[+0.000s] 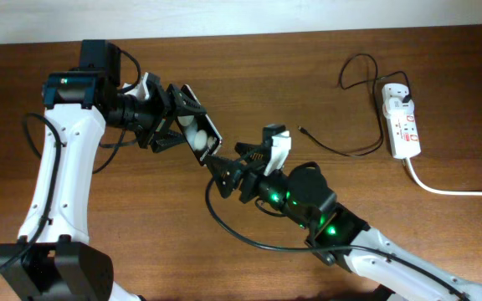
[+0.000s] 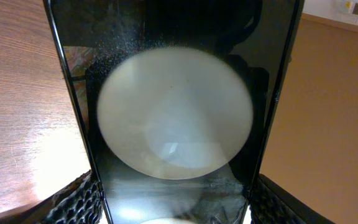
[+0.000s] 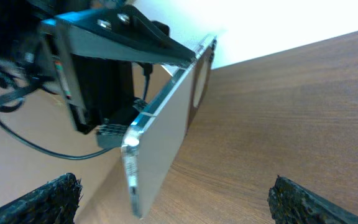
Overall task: Plug charger to phone and switch on socket
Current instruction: 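Move the right gripper toward the phone held by the left gripper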
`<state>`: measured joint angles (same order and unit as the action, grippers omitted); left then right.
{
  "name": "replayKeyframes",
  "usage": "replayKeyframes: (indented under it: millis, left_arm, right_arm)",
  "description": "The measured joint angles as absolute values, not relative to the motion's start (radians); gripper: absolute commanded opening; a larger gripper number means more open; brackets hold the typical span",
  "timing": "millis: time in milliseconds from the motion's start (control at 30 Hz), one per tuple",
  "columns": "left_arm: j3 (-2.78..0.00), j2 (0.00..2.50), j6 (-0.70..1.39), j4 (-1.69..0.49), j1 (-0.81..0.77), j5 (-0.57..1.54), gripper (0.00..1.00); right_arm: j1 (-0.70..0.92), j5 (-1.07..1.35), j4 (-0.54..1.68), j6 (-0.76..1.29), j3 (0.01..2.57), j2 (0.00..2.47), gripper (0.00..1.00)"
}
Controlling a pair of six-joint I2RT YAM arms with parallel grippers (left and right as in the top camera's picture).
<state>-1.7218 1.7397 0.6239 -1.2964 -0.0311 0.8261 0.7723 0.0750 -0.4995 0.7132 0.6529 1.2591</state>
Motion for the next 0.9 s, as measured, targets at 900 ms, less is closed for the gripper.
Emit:
replayKeyframes:
  millis: [900]
  left_arm:
    - [-1.722,1.74,0.624,-1.296,-0.031,0.81,0.56]
  right_arm:
    - [0.871,-0.132,-0.506,0.843,0.857,1.452,0.57]
